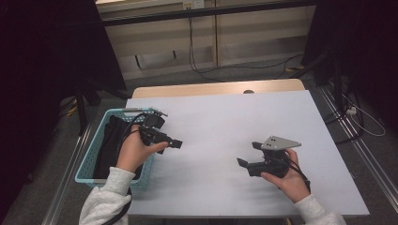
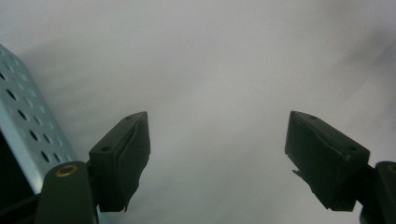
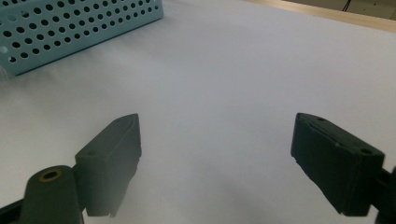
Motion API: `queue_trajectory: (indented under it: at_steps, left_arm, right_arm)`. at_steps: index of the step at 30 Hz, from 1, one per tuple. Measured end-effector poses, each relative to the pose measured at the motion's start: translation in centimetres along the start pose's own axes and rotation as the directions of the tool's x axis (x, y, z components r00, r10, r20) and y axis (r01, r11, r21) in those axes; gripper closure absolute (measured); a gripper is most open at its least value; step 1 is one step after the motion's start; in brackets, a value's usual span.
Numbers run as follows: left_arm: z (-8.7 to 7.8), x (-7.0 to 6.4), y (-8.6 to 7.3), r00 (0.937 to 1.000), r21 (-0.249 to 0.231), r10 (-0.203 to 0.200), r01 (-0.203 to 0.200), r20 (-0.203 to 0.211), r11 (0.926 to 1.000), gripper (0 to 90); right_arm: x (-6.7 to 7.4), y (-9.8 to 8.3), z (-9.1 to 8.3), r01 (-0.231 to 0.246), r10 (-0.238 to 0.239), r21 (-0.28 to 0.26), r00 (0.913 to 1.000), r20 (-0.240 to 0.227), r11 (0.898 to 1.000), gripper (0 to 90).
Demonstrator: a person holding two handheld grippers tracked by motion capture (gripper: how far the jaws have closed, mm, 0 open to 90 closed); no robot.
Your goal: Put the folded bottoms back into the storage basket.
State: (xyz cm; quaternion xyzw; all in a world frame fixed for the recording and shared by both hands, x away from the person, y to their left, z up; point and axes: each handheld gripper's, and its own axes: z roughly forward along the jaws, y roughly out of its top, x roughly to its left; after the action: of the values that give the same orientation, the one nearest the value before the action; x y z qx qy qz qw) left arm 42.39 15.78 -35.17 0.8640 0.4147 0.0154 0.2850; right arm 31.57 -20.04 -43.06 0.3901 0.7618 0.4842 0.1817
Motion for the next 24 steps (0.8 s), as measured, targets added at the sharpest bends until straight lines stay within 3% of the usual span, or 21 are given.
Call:
queue_trajectory:
  at_steps: [20, 21, 24]
  left_arm:
    - [1.9, -1.2, -1.3, 0.9989, -0.024, 0.007, -0.006, 0.046, 0.9997, 20.7]
    - [1.8, -1.1, -1.3, 0.9986, -0.014, 0.025, -0.024, 0.046, 0.9996, 20.7]
    - [2.0, -1.3, -1.5, 0.9984, -0.02, 0.024, -0.023, 0.05, 0.9995, 20.4]
  right_arm:
    - [-0.5, -0.9, -0.8, 0.018, -0.018, 0.043, 0.9998, 0.007, 0.999, 15.7]
    - [-0.6, -1.0, -0.8, 0.017, -0.017, 0.044, 0.9998, 0.007, 0.999, 15.7]
    - [-0.7, -1.1, -1.0, 0.012, -0.012, 0.046, 0.9999, 0.008, 0.999, 15.7]
